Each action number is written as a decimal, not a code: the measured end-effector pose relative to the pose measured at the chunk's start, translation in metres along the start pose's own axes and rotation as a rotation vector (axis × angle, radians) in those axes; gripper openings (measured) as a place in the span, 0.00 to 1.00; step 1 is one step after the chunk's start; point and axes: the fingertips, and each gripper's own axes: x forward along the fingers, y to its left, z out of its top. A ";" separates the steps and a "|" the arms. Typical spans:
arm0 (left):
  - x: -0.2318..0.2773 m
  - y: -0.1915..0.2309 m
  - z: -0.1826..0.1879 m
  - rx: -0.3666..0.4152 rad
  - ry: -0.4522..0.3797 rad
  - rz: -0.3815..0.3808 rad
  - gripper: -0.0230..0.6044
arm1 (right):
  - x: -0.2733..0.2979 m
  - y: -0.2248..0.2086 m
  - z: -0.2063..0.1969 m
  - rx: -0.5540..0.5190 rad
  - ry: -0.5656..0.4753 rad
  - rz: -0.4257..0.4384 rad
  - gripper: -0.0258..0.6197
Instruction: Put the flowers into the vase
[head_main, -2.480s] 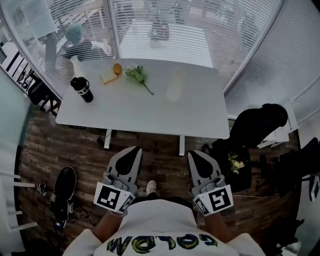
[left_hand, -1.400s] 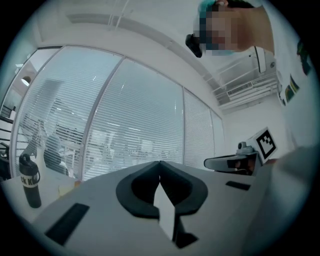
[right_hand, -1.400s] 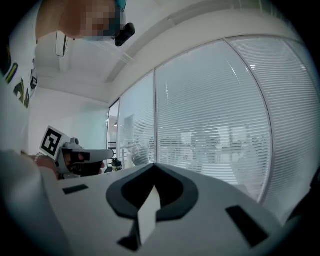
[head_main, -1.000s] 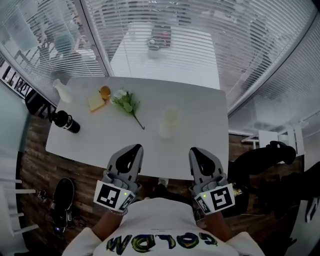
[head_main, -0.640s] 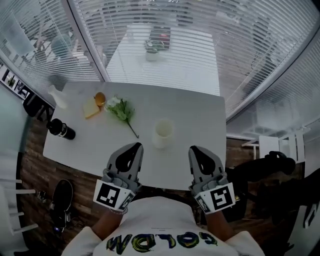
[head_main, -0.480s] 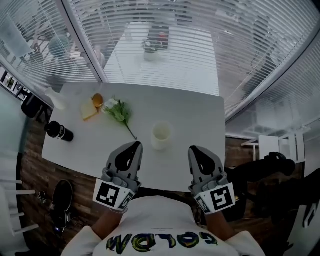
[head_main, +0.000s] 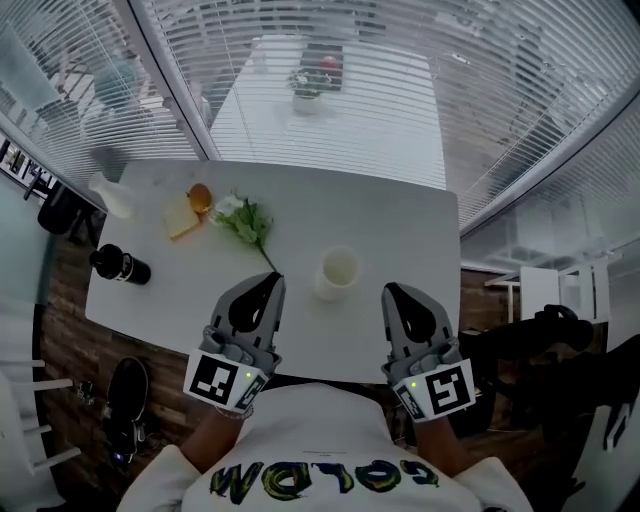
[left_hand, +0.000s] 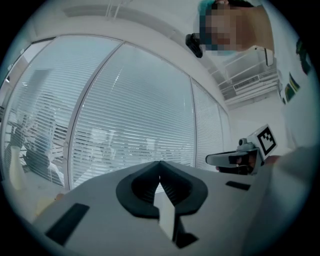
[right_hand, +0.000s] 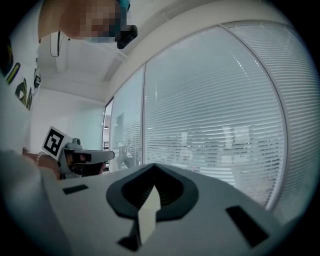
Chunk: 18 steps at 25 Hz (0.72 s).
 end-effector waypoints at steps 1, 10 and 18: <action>0.000 0.005 0.000 -0.002 0.001 -0.009 0.06 | 0.005 0.002 -0.001 0.001 0.003 -0.007 0.05; -0.016 0.062 0.002 -0.008 0.011 -0.040 0.06 | 0.047 0.056 0.027 -0.010 -0.031 0.009 0.05; -0.035 0.112 -0.015 -0.033 0.049 -0.006 0.06 | 0.096 0.115 0.011 -0.003 0.008 0.106 0.06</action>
